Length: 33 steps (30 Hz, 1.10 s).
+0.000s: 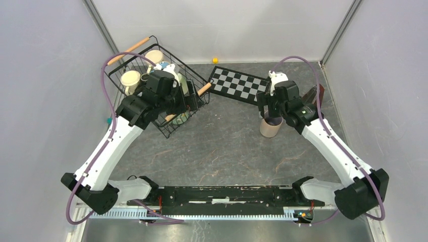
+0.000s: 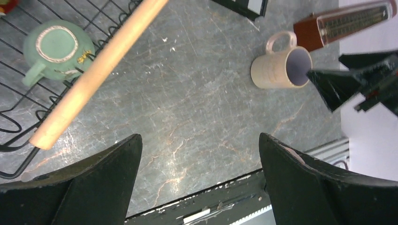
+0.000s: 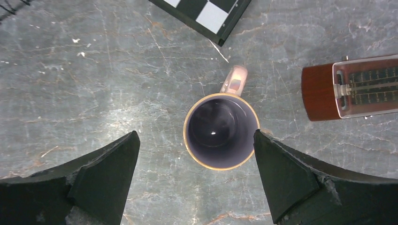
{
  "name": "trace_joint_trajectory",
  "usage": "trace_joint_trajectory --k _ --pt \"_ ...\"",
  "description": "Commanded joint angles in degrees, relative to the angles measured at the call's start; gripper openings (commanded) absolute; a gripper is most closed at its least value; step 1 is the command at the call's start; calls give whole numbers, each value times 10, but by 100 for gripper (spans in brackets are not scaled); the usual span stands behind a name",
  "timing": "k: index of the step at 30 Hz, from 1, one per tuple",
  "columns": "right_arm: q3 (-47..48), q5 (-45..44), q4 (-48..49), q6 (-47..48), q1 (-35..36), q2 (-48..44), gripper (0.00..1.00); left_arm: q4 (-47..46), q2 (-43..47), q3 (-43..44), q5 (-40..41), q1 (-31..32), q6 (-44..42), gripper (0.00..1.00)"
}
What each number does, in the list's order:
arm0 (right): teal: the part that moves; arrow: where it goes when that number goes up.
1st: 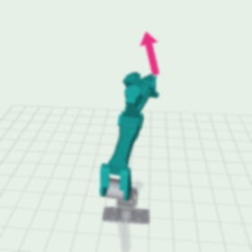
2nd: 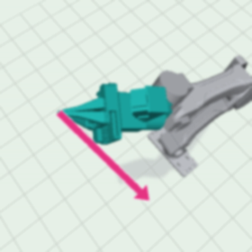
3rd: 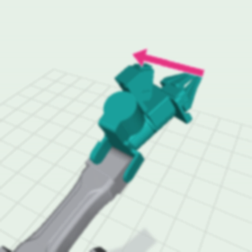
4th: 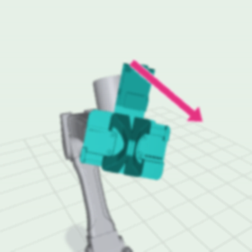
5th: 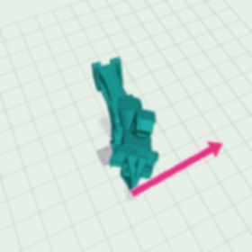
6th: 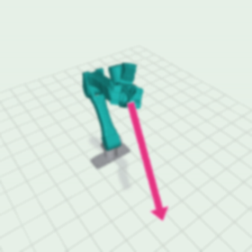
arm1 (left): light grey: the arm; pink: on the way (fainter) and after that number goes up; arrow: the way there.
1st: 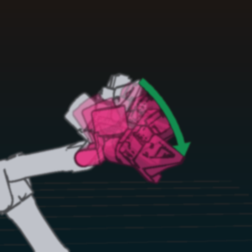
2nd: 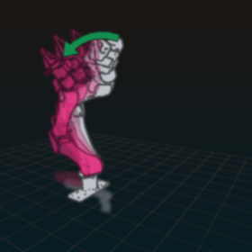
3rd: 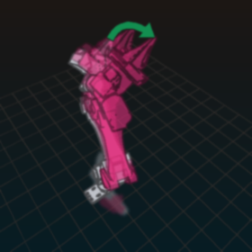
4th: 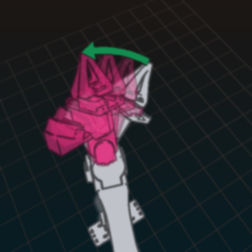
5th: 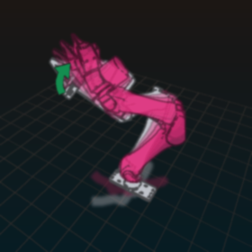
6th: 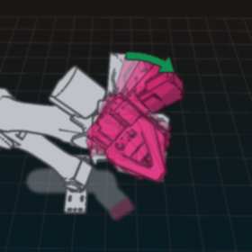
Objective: Unload the cups from the dish rack
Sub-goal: Unload the cup from the dish rack.
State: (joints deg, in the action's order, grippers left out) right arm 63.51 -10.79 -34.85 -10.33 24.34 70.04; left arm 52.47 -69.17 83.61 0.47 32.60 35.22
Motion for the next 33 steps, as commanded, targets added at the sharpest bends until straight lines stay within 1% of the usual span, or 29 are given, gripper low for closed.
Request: trace_joint_trajectory --k 1,4,6,8,11,15,18,24,33 --pt "25 10 3 1 21 -36 98 38 -16 75 80 0 36 100" --pt "22 15 10 0 40 -52 98 81 -45 131 140 -5 39 100" --pt "18 25 13 0 49 -59 98 95 -64 154 154 -23 39 100" --pt "14 33 17 0 57 -64 98 98 -77 163 152 -47 38 100" --pt "6 43 21 2 64 -73 98 85 -91 163 117 -99 44 100" --pt "-7 56 30 3 68 -84 98 85 -127 181 108 -147 42 100" --pt "-17 65 36 2 70 -93 98 88 -167 192 111 -171 31 100" --pt "-22 72 38 2 73 -104 98 90 -241 185 115 -191 -1 100" --pt "-32 81 40 -2 74 -112 98 70 -304 161 132 -198 -31 100"
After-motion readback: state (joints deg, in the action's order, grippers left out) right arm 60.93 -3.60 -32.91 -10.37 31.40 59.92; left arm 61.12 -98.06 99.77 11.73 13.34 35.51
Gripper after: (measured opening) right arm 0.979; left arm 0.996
